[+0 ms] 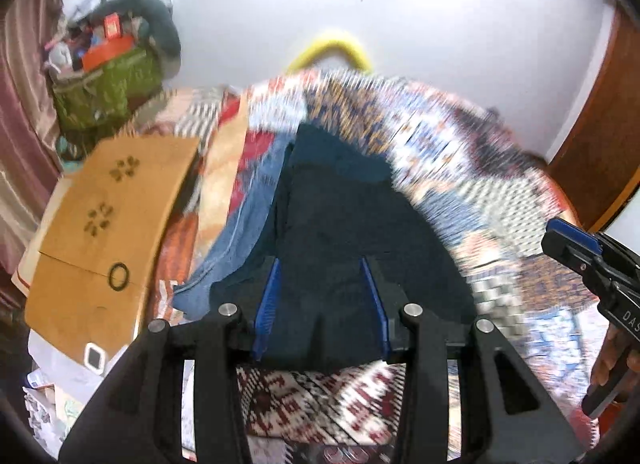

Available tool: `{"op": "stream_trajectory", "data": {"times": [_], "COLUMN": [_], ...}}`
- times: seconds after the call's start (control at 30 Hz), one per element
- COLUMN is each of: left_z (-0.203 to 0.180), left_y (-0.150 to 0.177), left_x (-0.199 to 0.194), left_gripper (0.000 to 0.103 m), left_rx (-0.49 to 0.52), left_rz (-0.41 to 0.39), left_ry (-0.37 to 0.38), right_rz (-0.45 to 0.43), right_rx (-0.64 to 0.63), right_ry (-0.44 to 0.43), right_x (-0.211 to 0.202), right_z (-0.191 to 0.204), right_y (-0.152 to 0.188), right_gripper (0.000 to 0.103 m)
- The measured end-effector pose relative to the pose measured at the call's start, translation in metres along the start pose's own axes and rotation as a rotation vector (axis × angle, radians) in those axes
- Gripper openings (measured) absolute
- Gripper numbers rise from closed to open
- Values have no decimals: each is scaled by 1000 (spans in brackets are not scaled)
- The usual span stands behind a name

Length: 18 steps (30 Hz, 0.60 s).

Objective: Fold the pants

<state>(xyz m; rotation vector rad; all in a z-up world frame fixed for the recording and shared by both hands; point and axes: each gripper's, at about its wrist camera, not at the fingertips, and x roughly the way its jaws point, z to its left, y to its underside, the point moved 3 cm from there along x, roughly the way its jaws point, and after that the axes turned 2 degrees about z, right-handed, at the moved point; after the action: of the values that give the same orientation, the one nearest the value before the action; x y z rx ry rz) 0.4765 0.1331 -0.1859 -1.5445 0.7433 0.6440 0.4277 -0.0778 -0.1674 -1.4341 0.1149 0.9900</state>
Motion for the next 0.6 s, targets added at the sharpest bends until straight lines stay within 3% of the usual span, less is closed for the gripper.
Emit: {"op": "stream_trajectory", "data": {"times": [0.27,0.5,0.53,0.6], "left_z": [-53,-95,-98,-103], "left_y": [19,70,76,91], "left_x": [-168,-267,-274,-290], "left_gripper": [40,41,44,56], "left_rx": [74,145,147,146], "left_rz": [-278,-471,-487,-527], "left_ry": [18,-31,-36,-53], "right_rz": [-281,-438,-455,-485], "right_rx": [-38,-84,-89,-82], "right_ry": [-62,-66,-57,-29], "right_x": [-144,-226,-231,-243], "right_z": [45,89,93,99], "right_y": [-11,15,19,29], "right_gripper": [30,30,32,46]}}
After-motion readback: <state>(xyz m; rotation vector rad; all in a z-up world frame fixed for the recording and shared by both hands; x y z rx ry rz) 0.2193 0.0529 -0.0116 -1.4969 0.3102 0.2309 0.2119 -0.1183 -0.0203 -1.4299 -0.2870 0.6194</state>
